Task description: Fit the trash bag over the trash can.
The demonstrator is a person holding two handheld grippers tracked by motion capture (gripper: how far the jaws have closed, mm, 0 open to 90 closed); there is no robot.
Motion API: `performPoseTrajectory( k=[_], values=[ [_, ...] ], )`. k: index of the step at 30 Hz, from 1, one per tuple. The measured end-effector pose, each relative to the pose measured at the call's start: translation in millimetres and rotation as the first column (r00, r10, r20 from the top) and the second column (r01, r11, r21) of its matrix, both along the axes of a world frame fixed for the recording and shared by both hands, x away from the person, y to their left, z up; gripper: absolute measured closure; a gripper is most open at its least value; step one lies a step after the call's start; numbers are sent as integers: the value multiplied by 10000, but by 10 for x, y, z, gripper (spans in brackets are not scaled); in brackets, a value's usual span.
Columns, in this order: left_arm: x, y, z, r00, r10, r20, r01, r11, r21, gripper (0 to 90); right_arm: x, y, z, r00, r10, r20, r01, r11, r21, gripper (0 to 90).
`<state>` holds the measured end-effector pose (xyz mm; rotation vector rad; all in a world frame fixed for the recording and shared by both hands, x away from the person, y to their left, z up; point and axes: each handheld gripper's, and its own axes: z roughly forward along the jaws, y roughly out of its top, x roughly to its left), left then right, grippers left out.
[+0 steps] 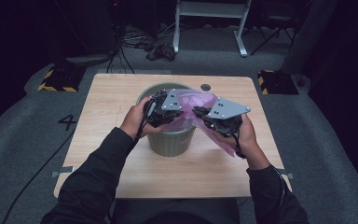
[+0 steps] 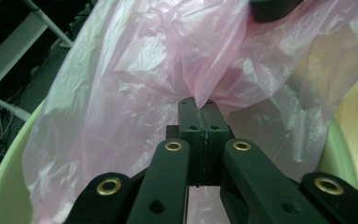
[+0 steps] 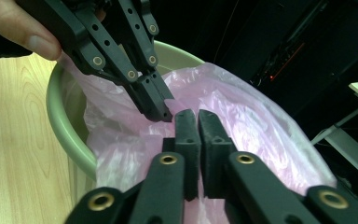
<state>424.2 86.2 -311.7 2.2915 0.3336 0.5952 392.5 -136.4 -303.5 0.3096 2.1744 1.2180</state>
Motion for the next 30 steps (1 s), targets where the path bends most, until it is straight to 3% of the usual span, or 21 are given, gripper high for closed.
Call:
performPoseTrajectory(
  k=[1, 4, 6, 10, 14, 17, 18, 21, 24, 26, 28, 30],
  values=[
    [1, 14, -11, 10000, 13, -72, -13, 10000, -35, 900, -3, -15, -7, 10000, -11, 4, 10, 10000, 88, 806],
    [9, 48, -20, 10000, 52, -66, -53, 9999, -92, 900, -22, -101, -37, 9999, -79, -62, 82, 9985, 543, 627],
    [11, 67, -28, 10000, 99, 11, -99, 9999, -76, 900, -48, -177, -72, 9996, -29, -277, 50, 9972, 752, 484],
    [9, 112, -44, 9998, 192, -72, -194, 9994, -270, 900, -155, -328, -176, 9982, 96, -593, -38, 9953, 966, 294],
    [30, 147, -71, 9994, 291, -185, -298, 9988, -392, 900, -285, -456, -354, 9949, 117, -997, 3, 9928, 1196, 196],
    [22, 158, -70, 9992, 370, -155, -376, 9983, -454, 900, -346, -433, -550, 9916, 20, -1292, 124, 9938, 1108, 167],
    [20, 162, -70, 9992, 374, -140, -381, 9981, -484, 900, -363, -419, -629, 9884, 55, -1517, 130, 9926, 1205, 162],
    [24, 193, -58, 9994, 335, -112, -340, 9981, -505, 900, -428, -383, -777, 9873, -31, -1587, 228, 9922, 1222, 155],
    [31, 229, -60, 9991, 352, -233, -366, 9975, -602, 900, -443, -322, -919, 9881, -783, -1323, 868, 9945, 593, 183],
    [28, 247, -70, 9991, 382, -202, -394, 9972, -632, 900, -398, -313, -996, 9842, -1251, -1257, 1328, 9896, 550, 286],
    [32, 267, -79, 9990, 349, -288, -369, 9968, -702, 900, -361, -300, -1051, 9824, -1357, -1284, 1410, 9894, 331, 414],
    [37, 280, -85, 9990, 364, -255, -382, 9964, -751, 900, -327, -280, -1109, 9799, -1716, -1012, 1726, 9850, 11, 606]
  ],
)
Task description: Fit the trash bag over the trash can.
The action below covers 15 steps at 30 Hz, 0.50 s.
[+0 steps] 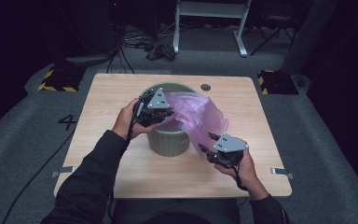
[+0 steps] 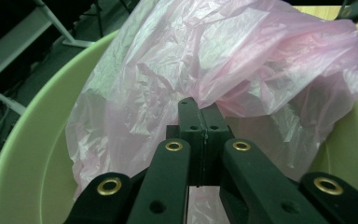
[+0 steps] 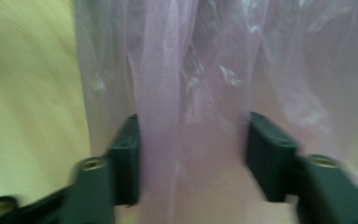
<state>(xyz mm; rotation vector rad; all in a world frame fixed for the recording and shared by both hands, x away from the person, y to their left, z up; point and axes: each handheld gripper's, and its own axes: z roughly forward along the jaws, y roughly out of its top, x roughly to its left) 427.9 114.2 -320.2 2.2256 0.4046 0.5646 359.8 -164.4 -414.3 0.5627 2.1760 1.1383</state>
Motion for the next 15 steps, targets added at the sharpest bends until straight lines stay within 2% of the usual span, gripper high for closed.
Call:
performPoseTrajectory(
  k=[2, 4, 6, 9, 10, 12, 15],
  values=[
    [6, 10, 4, 10000, -58, -44, 58, 10000, -15, 900, 46, -16, -24, 9999, -97, -125, 99, 9999, 114, 743],
    [12, 6, 2, 10000, -31, 4, 31, 10000, -10, 900, 69, -62, -3, 9994, -332, 69, 329, 9987, 379, 851],
    [19, 4, 4, 10000, 43, -3, -43, 10000, -74, 900, 77, -127, 58, 9981, -556, 278, 535, 9960, 718, 892],
    [32, 10, 12, 9999, 98, -29, -99, 9998, -193, 894, 57, -242, 203, 9910, -1055, 821, 964, 9895, 1075, 899],
    [37, 13, 20, 9998, 192, 91, -190, 9995, -261, 868, 52, -267, 240, 9887, -1174, 930, 1060, 9872, 1188, 899],
    [46, 11, 34, 9993, 370, 8, -369, 9986, -372, 731, 44, -321, 344, 9854, -1275, 1126, 1133, 9858, 1242, 899],
    [30, 30, 69, 9973, 722, 94, -714, 9953, -658, 443, 31, -376, 505, 9768, -1534, 1497, 1335, 9818, 1348, 899]
  ],
)
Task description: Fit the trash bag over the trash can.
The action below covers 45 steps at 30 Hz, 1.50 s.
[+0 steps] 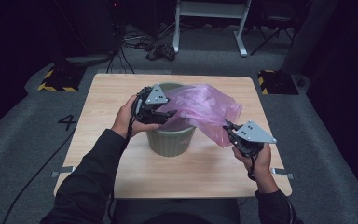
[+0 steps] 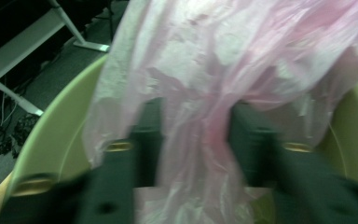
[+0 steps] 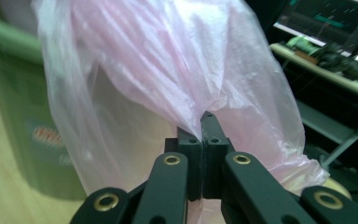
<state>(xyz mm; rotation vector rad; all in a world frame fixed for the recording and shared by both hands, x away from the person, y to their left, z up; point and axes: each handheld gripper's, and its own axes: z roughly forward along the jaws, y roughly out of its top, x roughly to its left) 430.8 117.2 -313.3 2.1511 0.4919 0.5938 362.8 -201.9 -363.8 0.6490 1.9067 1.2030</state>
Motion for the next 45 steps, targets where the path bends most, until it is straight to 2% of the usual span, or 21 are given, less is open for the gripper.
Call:
performPoseTrajectory(
  k=[1, 6, 8, 11, 12, 13, 16, 19, 21, 24, 27, 28, 30, 31, 32, 35, 37, 41, 43, 45],
  values=[
    [-16, 30, 18, 10000, 7, -1, -7, 9999, -134, 393, -6, -14, 53, 9998, -111, 140, 111, 9999, 10, 898],
    [-109, 233, 63, 9998, -57, 172, 65, 9989, -463, 366, -28, -132, 244, 9969, -635, 470, 623, 9977, 269, 900],
    [-129, 331, 81, 9998, -181, 10, 181, 9969, -761, 387, -15, -187, 262, 9955, -863, 385, 846, 9954, 454, 900],
    [-169, 416, 102, 9983, -564, -155, 550, 9954, -786, 414, 15, -250, 277, 9921, -1231, 263, 1212, 9906, 630, 900],
    [-176, 423, 103, 9973, -699, -213, 677, 9937, -888, 461, 22, -267, 289, 9909, -1319, 258, 1299, 9890, 706, 900],
    [-186, 421, 103, 9961, -841, -267, 813, 9923, -930, 472, 24, -273, 297, 9910, -1315, 257, 1292, 9888, 749, 900],
    [-218, 338, 118, 9945, -1022, -216, 999, 9911, -878, 452, 32, -248, 341, 9923, -1194, 319, 1167, 9902, 769, 900],
    [-244, 196, 158, 9921, -1248, -109, 1233, 9884, -890, 364, 30, -148, 392, 9944, -956, 442, 933, 9943, 516, 899],
    [-255, 87, 191, 9910, -1341, -45, 1333, 9875, -840, 360, 31, -68, 421, 9971, -607, 465, 591, 9976, 354, 898],
    [-269, -77, 218, 9852, -1714, -69, 1705, 9828, -706, 341, 34, 45, 456, 9991, -61, 408, 48, 9995, 312, 898],
    [-277, -225, 207, 9820, -1887, -47, 1885, 9815, -325, 347, 31, 159, 485, 9986, 386, 363, -392, 9991, 159, 896],
    [-281, -261, 193, 9818, -1896, -62, 1894, 9815, -284, 380, 28, 195, 492, 9979, 545, 340, -550, 9984, 111, 895],
    [-276, -311, 175, 9878, -1537, 257, 1533, 9880, 187, 466, 19, 254, 504, 9959, 862, 264, -864, 9963, 39, 892],
    [-275, -316, 162, 9885, -1471, 358, 1462, 9889, 277, 542, 12, 279, 510, 9941, 1051, 253, -1050, 9945, -31, 891],
    [-273, -313, 153, 9870, -1542, 444, 1528, 9877, 334, 624, -1, 301, 514, 9933, 1130, 239, -1128, 9936, -79, 886],
    [-277, -290, 129, 9863, -1481, 723, 1444, 9880, 543, 758, -32, 344, 521, 9906, 1345, 257, -1338, 9906, -283, 877],
    [-281, -252, 118, 9851, -1503, 841, 1464, 9879, 507, 882, -42, 351, 516, 9897, 1420, 205, -1414, 9895, -294, 854],
    [-287, -175, 105, 9835, -1541, 953, 1500, 9875, 487, 900, -64, 366, 495, 9860, 1649, 247, -1638, 9856, -414, 765],
    [-291, -134, 96, 9838, -1460, 1043, 1416, 9887, 484, 900, -83, 380, 479, 9789, 2023, 292, -2008, 9785, -475, 622],
    [-284, -69, 86, 9852, -1393, 1000, 1367, 9901, 321, 900, -112, 383, 460, 9768, 2120, 290, -2099, 9757, -628, 551]
  ],
)
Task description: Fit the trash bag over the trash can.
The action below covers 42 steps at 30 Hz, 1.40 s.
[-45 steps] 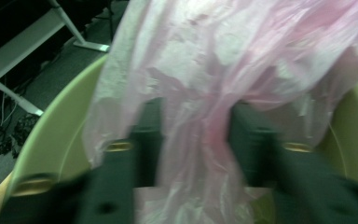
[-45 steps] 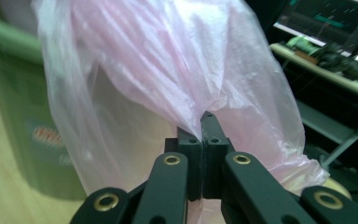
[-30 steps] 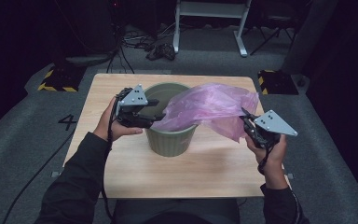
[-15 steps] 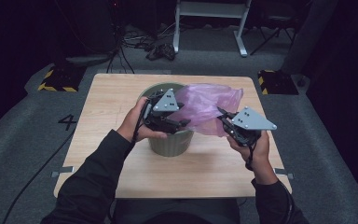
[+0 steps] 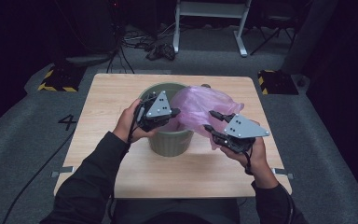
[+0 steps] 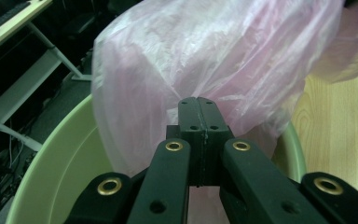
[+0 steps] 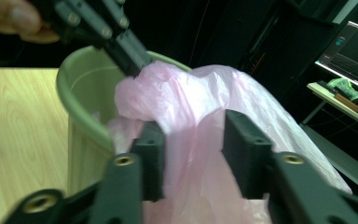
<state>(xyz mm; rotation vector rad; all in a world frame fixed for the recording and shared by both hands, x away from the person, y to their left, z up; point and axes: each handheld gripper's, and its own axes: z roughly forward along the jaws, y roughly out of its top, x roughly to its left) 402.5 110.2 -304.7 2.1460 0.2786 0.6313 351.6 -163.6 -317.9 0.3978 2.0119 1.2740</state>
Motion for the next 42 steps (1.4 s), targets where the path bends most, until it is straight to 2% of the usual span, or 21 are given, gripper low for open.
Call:
performPoseTrajectory(
  k=[2, 4, 5, 8, 9, 10, 12, 14, 17, 18, 20, 21, 23, 26, 27, 30, 32, 34, 35, 39, 42],
  values=[
    [12, 49, -16, 9999, 114, -17, -115, 9999, -93, 900, -19, -7, -21, 9995, 303, -49, -303, 9995, -9, 479],
    [33, 112, -39, 9998, 195, -77, -196, 9996, -183, 900, -46, -9, -62, 9994, 307, -141, -311, 9991, -301, 449],
    [41, 145, -52, 9996, 232, -150, -236, 9993, -302, 900, -55, -13, -79, 9994, 305, -160, -311, 9989, -342, 487],
    [26, 196, -71, 9990, -166, -419, 128, 9959, -899, 897, -49, -21, -133, 9981, 507, -361, -532, 9960, -724, 747],
    [12, 182, -60, 9988, -184, -455, 138, 9950, -985, 739, -33, -14, -142, 9981, 460, -420, -492, 9957, -784, 799],
    [-2, 165, -51, 9988, -235, -432, 189, 9944, -1038, 632, -14, -9, -137, 9982, 418, -426, -450, 9960, -776, 834],
    [-33, 84, -19, 9992, -149, -376, 111, 9951, -982, 473, 11, -3, -106, 9986, 367, -385, -393, 9969, -685, 875],
    [-54, -1, 21, 9982, -453, -405, 408, 9935, -1059, 315, 25, 5, -53, 9987, 389, -327, -409, 9971, -639, 890],
    [-88, -148, 84, 9985, -541, 58, 544, 9960, -704, 323, 2, 40, 25, 9986, 508, -173, -521, 9954, -804, 894],
    [-89, -177, 94, 9986, -485, 192, 495, 9971, -571, 366, -10, 56, 45, 9982, 591, -75, -595, 9940, -918, 894],
    [-74, -242, 103, 9980, -463, 441, 475, 9985, -272, 489, -33, 84, 74, 9979, 644, -25, -643, 9926, -1031, 893],
    [-73, -256, 96, 9978, -514, 412, 522, 9985, -182, 605, -46, 99, 91, 9975, 712, 44, -703, 9915, -1097, 888],
    [-67, -280, 79, 9968, -436, 665, 432, 9990, 60, 710, -52, 104, 102, 9976, 688, 90, -674, 9915, -1115, 884],
    [-58, -267, 62, 9970, -482, 606, 486, 9988, -50, 874, -48, 88, 108, 9969, 784, -45, -784, 9929, -899, 862],
    [-59, -258, 61, 9965, -342, 765, 338, 9994, 65, 888, -45, 84, 108, 9968, 800, -81, -804, 9928, -883, 852],
    [-30, -210, 47, 9964, -175, 826, 157, 9996, 225, 898, -35, 60, 110, 9962, 846, -208, -858, 9941, -661, 774],
    [-11, -153, 43, 9972, -81, 750, 76, 9999, 77, 899, -48, 35, 119, 9957, 910, -194, -918, 9949, -428, 698],
    [-7, -72, 41, 9974, 58, 722, -47, 9999, -151, 899, -71, 9, 138, 9954, 956, 78, -953, 9949, -321, 533],
    [-7, -24, 41, 9974, 80, 712, -63, 9997, -233, 899, -86, -5, 140, 9947, 1025, 78, -1022, 9942, -319, 491],
    [-9, 196, 7, 9974, 408, 588, -378, 9979, -517, 899, -141, -157, 89, 9954, 952, 76, -950, 9952, -236, 383],
    [-12, 366, -20, 9974, 604, 383, -570, 9949, -831, 899, -151, -285, -1, 9970, 762, -150, -765, 9969, -205, 350]
  ],
)
